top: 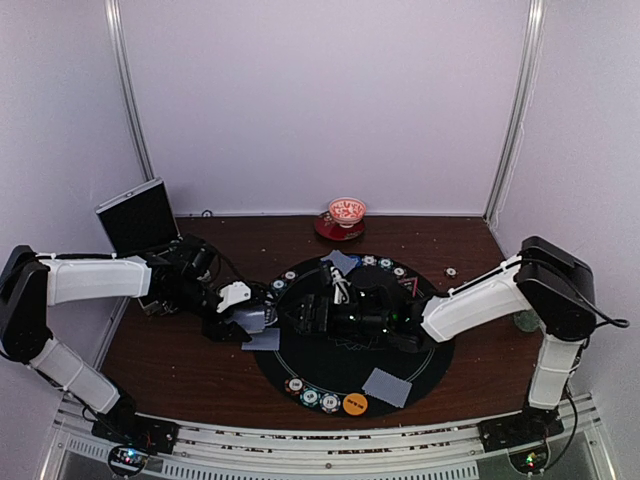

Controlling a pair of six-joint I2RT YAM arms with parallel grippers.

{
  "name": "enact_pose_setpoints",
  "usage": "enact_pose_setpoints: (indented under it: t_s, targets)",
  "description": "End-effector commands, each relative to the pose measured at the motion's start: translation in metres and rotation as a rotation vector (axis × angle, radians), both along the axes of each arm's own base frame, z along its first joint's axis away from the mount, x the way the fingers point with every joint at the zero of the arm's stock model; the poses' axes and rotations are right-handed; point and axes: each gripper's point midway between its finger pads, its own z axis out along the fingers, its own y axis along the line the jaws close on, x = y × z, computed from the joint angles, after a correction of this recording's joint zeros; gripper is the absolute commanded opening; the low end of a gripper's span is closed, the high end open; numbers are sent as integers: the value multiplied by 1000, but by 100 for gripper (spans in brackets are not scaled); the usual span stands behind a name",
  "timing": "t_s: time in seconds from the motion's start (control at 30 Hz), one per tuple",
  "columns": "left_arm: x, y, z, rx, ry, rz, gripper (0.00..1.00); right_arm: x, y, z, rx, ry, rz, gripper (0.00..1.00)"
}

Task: Distribute texas hold em gaming equipment
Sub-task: Pick up the poker card from the face-down deck piles.

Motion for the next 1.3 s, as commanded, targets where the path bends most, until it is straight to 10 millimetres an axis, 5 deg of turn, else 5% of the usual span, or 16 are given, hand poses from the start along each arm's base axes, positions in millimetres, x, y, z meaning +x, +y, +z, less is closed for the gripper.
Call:
enact_pose_setpoints:
  t_s: [0.0,0.23,0.47,0.8,1.1,1.27]
  targets:
    - [-1,-5,10,-34,-27,-20,58,-15,31,19,118,-27,173,96]
    - [-1,-4,11,-35,-27,-20,58,-9,54,-5,108,9,201,93]
    - [-1,-4,10,-35,-24,-20,58,1,78,-8,130,31,214,90]
    - [-2,-5,11,-37,-25,-24,58,17,92,-27,73,55,174,81]
    - [-2,-4,10,-38,-21,-24,58,25,95,-33,40,58,144,62]
    - [-2,-5,11,-38,-23,-26,58,31,85,-41,-3,57,106,42]
